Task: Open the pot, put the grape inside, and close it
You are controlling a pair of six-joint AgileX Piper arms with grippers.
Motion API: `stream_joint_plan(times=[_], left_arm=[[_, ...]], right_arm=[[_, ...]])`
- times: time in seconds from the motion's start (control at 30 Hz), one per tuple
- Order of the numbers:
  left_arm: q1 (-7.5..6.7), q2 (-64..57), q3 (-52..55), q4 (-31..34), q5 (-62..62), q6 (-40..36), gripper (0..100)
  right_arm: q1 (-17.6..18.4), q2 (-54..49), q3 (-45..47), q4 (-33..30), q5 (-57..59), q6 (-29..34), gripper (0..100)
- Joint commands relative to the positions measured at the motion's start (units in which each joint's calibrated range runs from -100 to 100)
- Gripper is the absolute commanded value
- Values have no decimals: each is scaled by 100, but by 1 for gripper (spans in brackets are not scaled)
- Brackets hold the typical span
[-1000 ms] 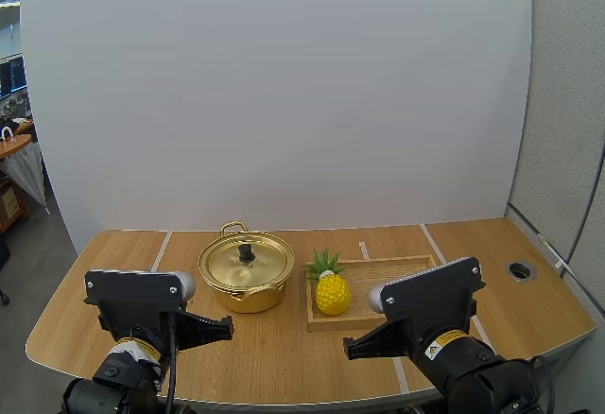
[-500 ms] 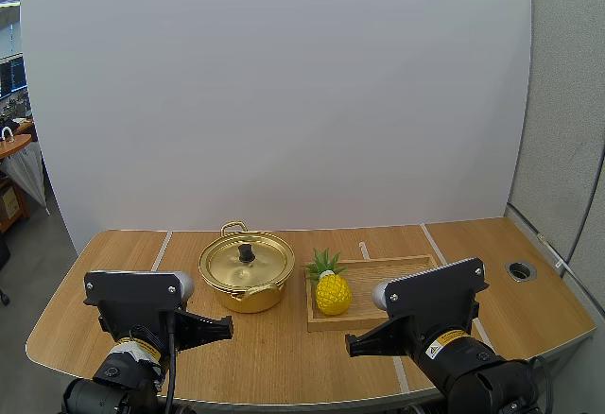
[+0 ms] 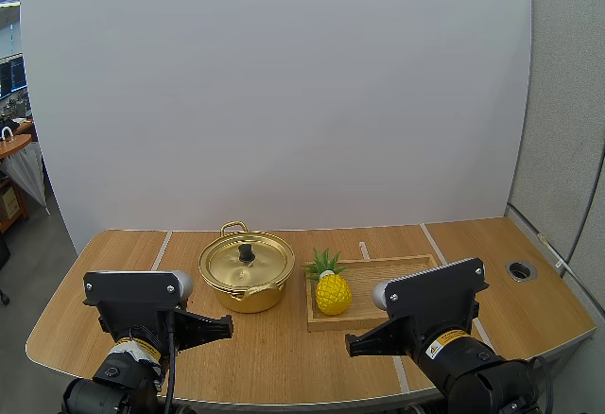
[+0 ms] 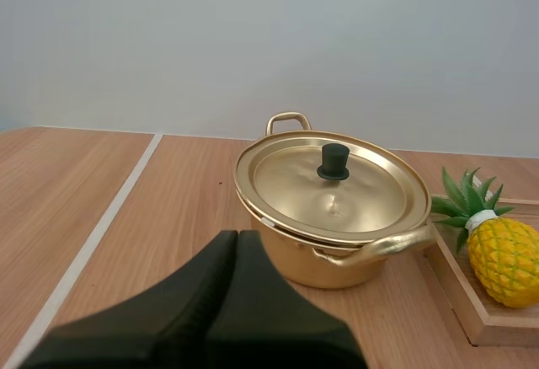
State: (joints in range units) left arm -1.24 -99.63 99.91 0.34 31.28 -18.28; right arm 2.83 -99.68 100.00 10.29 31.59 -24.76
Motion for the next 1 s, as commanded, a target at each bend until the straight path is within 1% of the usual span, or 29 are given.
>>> stream_joint_plan(times=[0.0, 0.97], left_arm=[[0, -37, 9, 75, -14, -66, 0], [0, -37, 9, 75, -14, -66, 0]], right_arm=[[-23, -32, 0, -55, 7, -3, 0], [-23, -32, 0, -55, 7, -3, 0]])
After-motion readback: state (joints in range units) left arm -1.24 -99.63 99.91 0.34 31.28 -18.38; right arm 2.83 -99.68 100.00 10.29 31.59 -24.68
